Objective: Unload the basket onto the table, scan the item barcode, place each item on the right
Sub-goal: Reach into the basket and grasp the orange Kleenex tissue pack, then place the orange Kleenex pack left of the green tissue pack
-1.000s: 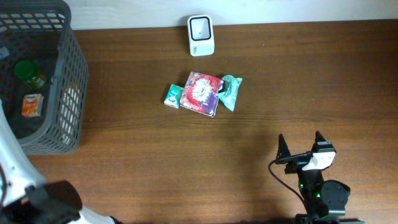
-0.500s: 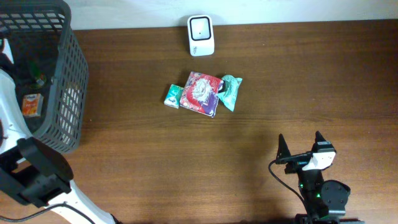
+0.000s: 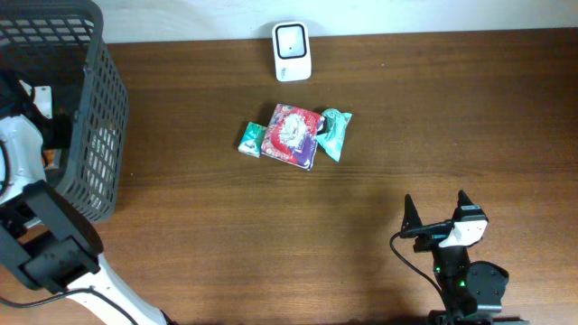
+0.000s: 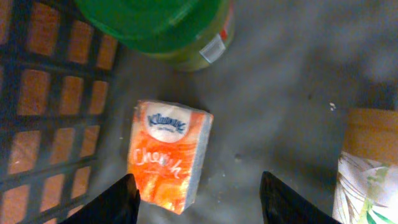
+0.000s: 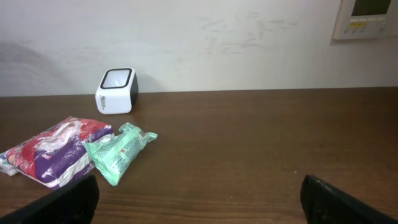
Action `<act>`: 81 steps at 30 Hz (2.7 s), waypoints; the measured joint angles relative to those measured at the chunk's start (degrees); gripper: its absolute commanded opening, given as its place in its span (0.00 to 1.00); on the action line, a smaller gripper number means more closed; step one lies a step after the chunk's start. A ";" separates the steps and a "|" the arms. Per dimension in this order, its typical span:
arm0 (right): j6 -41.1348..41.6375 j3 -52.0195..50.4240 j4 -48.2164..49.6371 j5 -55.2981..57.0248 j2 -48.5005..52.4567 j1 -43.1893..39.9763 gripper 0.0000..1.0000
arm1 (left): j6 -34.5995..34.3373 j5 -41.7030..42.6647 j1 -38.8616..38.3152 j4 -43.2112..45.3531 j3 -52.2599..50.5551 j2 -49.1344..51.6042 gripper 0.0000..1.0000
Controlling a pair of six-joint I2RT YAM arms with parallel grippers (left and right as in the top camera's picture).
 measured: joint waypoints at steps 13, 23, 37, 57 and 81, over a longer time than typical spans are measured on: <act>0.00 0.00 0.00 0.00 0.00 0.00 0.99 | 1.49 2.47 3.10 1.03 -1.49 4.55 0.00; 0.04 0.00 0.00 0.00 0.00 0.00 0.99 | -7.80 3.43 3.15 -1.01 -1.60 0.52 0.00; 0.02 0.00 0.00 0.00 0.00 0.00 0.99 | -33.66 50.40 -1.88 6.60 -1.51 -32.37 0.00; 0.02 0.00 0.00 0.00 0.00 0.00 0.99 | -34.18 3.37 -44.54 -4.09 -1.51 -5.66 0.00; 0.02 0.00 0.00 0.00 0.00 0.00 0.99 | -29.66 10.05 -47.91 -12.39 -1.60 4.72 0.22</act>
